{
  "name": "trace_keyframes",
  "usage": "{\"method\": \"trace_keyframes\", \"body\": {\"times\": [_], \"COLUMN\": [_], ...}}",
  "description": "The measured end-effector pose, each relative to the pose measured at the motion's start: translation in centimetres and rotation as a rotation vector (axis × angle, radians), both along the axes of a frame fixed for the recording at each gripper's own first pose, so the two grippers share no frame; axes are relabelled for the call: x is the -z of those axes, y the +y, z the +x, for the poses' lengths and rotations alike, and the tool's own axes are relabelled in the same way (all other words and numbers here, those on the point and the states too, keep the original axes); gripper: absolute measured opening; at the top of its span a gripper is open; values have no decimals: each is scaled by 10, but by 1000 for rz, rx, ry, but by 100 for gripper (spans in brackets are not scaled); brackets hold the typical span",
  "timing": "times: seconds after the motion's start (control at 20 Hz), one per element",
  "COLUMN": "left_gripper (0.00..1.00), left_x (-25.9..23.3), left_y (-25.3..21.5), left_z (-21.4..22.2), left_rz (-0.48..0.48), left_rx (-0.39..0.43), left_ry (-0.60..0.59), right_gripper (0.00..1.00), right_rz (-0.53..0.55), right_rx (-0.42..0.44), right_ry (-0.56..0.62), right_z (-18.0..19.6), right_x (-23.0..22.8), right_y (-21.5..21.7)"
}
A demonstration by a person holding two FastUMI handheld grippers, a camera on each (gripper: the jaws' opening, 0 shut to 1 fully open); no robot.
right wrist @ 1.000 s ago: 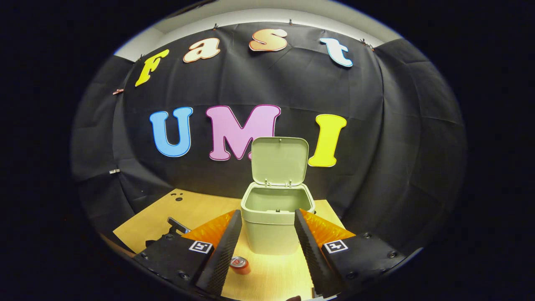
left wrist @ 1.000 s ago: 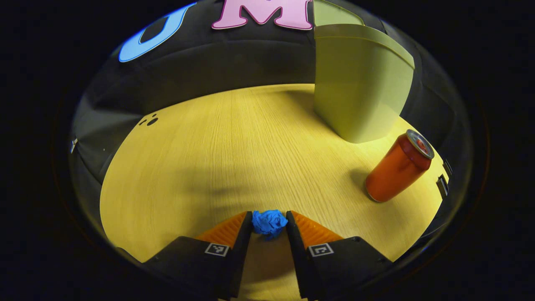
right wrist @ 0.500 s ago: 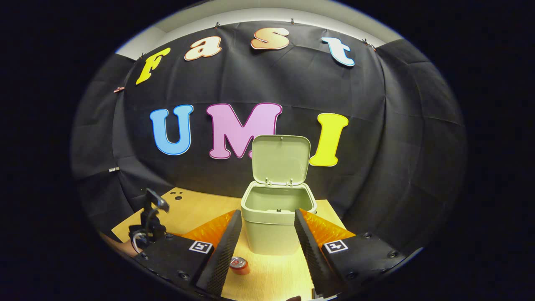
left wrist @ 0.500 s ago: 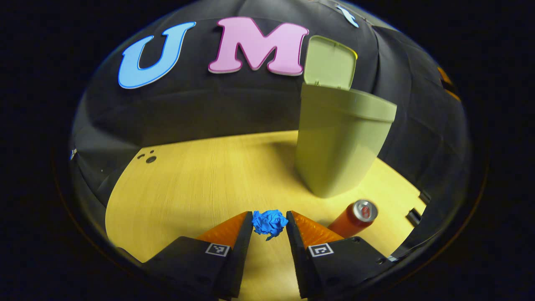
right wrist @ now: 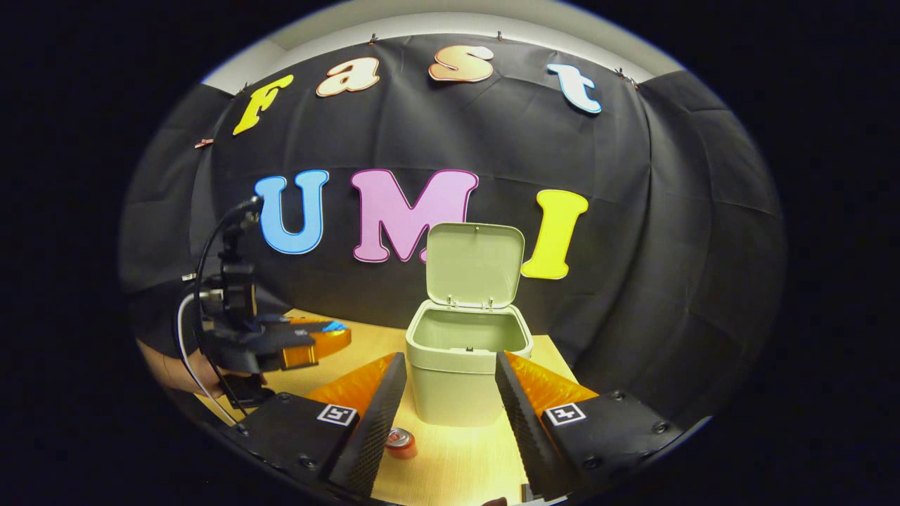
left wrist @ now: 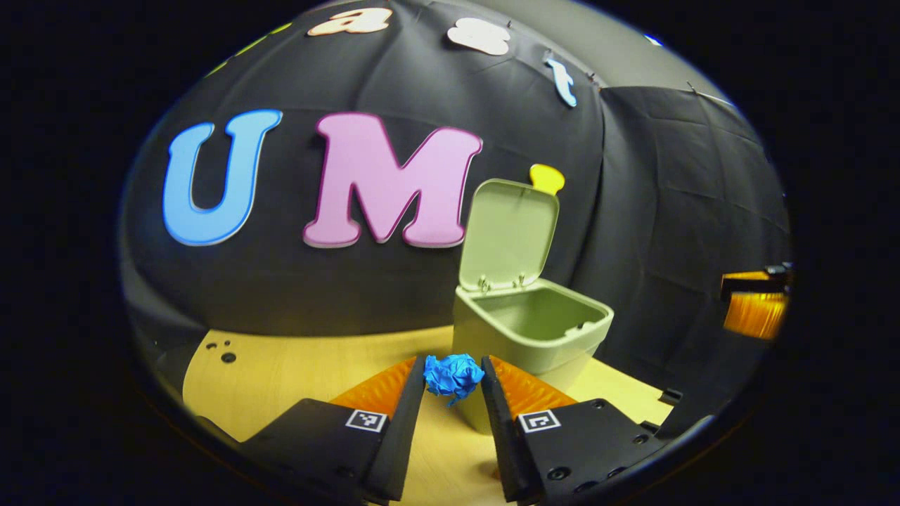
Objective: Press the lid of the desktop garbage bin to open it, pick up the crumpled paper on the desktop and throw it into the bin, then pick up the pop can on the desktop and drop it into the bin, and finally close the garbage bin lid.
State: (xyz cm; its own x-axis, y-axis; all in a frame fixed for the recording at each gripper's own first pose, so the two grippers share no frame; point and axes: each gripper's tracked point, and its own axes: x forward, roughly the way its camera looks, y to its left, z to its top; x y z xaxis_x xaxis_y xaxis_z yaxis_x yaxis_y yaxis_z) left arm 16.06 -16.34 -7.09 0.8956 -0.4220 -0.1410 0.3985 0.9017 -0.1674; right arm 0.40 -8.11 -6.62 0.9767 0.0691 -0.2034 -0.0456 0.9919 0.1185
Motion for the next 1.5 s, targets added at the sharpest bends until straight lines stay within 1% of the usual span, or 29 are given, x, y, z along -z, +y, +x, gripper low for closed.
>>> {"method": "trace_keyframes", "body": {"times": [0.1,0.25,0.3,0.35,0.4,0.6,0.75,1.1,1.25,1.35,1.45,1.5], "left_gripper": [54,53,53,51,53,53,54,54,58,59,67,75], "left_x": [-24,-47,-52,-56,-60,-55,-42,-3,11,15,14,13], "left_y": [-15,-32,-38,-44,-51,-80,-101,-123,-126,-128,-128,-129], "left_z": [9,22,27,31,35,49,60,75,75,72,69,68], "left_rz": [-24,-46,-46,-42,-33,7,28,100,117,118,112,108], "left_rx": [32,70,81,94,106,159,191,208,208,215,222,222], "left_ry": [-43,-76,-82,-88,-94,-94,-71,-6,13,18,14,14], "right_gripper": [83,86,86,87,87,88,88,89,89,90,92,92], "right_rz": [8,17,16,16,16,14,-2,-6,-2,0,-3,3], "right_rx": [0,0,2,3,6,24,38,59,50,42,44,45], "right_ry": [2,2,2,3,1,-2,-2,6,3,3,9,14], "right_z": [-3,-7,-7,-8,-9,-11,-13,-18,-20,-21,-22,-22], "right_x": [1,1,1,1,1,-1,2,3,1,2,4,5], "right_y": [1,2,1,0,-1,-6,-12,-15,-11,-8,-10,-10]}}
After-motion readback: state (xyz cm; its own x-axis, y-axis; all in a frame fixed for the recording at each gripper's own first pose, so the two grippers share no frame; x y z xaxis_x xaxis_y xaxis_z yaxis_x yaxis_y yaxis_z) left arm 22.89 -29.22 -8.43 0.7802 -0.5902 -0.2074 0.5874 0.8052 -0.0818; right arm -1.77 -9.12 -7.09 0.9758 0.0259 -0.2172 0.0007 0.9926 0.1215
